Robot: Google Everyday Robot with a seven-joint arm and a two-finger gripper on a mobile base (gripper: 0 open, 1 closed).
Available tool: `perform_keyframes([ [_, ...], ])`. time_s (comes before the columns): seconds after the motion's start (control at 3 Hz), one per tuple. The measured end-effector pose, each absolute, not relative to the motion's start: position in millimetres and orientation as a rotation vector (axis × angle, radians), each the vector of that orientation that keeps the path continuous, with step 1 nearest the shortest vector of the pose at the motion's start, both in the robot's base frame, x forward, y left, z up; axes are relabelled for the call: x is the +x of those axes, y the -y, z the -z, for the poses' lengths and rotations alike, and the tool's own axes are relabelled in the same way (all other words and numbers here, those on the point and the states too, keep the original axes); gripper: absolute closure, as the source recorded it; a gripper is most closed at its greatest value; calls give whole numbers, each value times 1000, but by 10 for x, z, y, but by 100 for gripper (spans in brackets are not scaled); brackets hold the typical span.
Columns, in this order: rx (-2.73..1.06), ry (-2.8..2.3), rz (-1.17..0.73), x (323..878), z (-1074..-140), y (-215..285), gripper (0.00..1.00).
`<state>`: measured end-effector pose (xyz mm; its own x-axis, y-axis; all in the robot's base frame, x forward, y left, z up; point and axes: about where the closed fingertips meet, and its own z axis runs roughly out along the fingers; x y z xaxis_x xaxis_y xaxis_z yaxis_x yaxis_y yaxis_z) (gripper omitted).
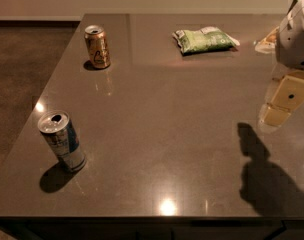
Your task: Pick redbull can
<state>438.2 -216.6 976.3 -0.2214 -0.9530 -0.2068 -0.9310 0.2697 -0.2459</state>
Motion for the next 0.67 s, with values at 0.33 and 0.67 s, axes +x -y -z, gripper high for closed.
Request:
perform_keyframes([
  [0.33,-1724,-2231,99,4381,-9763,2166,0],
  [0.67,-1739,-2188,-11,4333,-9726,1988,0],
])
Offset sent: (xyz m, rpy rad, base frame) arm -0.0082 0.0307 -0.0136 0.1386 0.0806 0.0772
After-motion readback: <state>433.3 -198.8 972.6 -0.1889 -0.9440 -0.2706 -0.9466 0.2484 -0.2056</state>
